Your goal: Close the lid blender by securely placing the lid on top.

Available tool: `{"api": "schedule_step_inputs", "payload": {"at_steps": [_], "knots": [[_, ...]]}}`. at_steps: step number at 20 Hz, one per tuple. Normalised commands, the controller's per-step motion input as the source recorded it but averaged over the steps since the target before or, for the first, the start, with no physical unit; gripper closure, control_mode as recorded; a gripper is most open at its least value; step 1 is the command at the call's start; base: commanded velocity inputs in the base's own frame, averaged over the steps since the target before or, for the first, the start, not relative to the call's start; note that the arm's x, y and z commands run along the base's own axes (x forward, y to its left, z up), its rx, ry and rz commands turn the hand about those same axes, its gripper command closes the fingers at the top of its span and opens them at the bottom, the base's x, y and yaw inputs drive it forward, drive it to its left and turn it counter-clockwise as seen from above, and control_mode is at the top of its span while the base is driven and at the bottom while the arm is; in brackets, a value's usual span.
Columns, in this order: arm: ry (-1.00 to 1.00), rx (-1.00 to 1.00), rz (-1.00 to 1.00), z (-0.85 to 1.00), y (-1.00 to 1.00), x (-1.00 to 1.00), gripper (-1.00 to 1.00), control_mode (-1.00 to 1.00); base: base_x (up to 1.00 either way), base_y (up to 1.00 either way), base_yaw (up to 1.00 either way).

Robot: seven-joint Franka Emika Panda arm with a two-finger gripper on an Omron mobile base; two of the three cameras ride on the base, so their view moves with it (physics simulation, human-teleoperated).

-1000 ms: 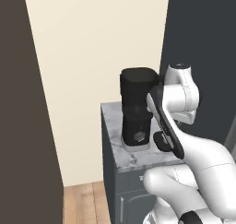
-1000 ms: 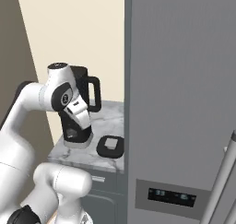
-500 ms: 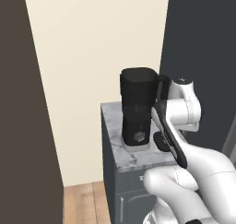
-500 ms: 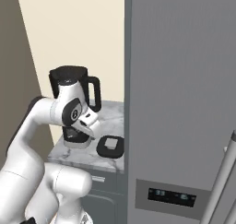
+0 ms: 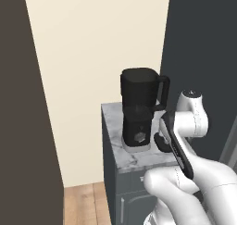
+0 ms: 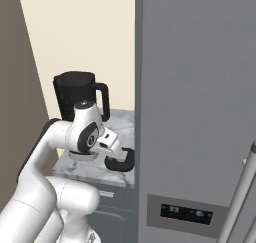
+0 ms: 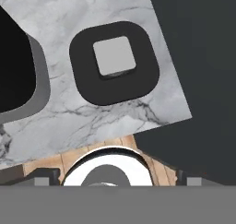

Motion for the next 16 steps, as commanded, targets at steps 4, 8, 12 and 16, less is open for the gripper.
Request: {"api": "schedule_step_inputs", "payload": {"at_steps": [4,8,12,16], "knots": [[0.00,0.00,0.12,-0.18,-0.16,0.15,-1.00,-1.00,0.00,0.00,0.00],[0.00,0.00,0.12,-0.13,-0.12,0.28,-1.00,-1.00,0.00,0.00,0.00],[0.00,0.00,0.13,-0.18,-0.14,0.18,-1.00,-1.00,0.00,0.00,0.00],[0.00,0.00,0.11,-0.10,-0.06,0.32,-1.00,-1.00,0.00,0.00,0.00]]}}
